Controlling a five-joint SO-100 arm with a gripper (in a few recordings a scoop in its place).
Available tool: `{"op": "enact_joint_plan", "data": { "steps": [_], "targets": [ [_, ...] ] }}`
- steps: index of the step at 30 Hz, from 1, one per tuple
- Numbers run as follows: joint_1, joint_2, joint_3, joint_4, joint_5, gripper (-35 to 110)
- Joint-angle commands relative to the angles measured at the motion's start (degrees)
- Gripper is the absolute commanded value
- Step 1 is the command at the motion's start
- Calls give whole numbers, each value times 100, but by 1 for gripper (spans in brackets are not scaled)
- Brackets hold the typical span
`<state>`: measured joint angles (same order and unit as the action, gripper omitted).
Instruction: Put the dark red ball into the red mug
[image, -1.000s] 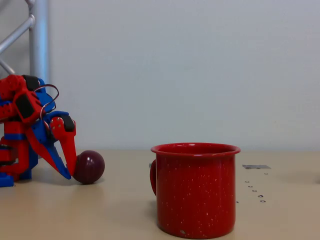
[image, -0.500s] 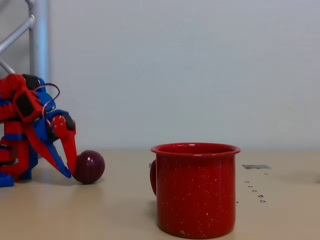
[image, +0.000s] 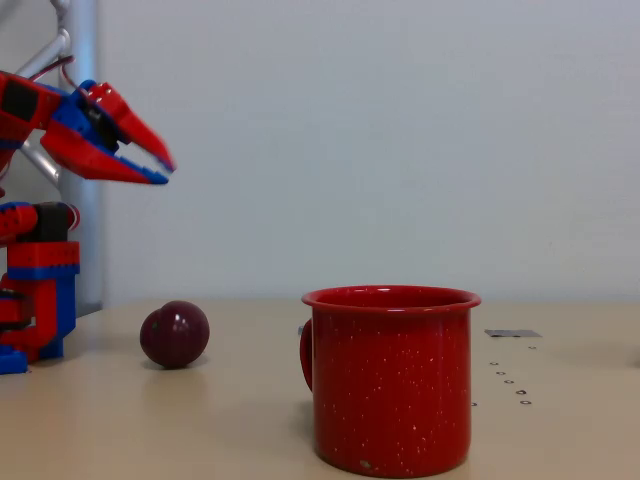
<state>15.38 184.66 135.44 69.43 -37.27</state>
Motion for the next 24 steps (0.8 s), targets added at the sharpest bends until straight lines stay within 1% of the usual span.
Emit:
{"op": "enact_joint_plan", "data": {
  "steps": [1, 3, 7, 12, 14, 17, 19, 22, 24],
  "targets": [
    [-62, 413, -316, -352, -879, 12],
    [-185, 413, -308, -404, -1318, 15],
    [-334, 413, -158, 0, -2259, 21],
    [-448, 413, 290, 255, -3410, 25],
    [-475, 413, 360, 562, -3946, 26],
    [-492, 352, 193, 888, -4395, 29],
    [-466, 352, 149, 932, -4500, 35],
    [-369, 229, 299, 870, -4878, 36],
    [-281, 158, 580, 501, -5036, 36]
  ]
}}
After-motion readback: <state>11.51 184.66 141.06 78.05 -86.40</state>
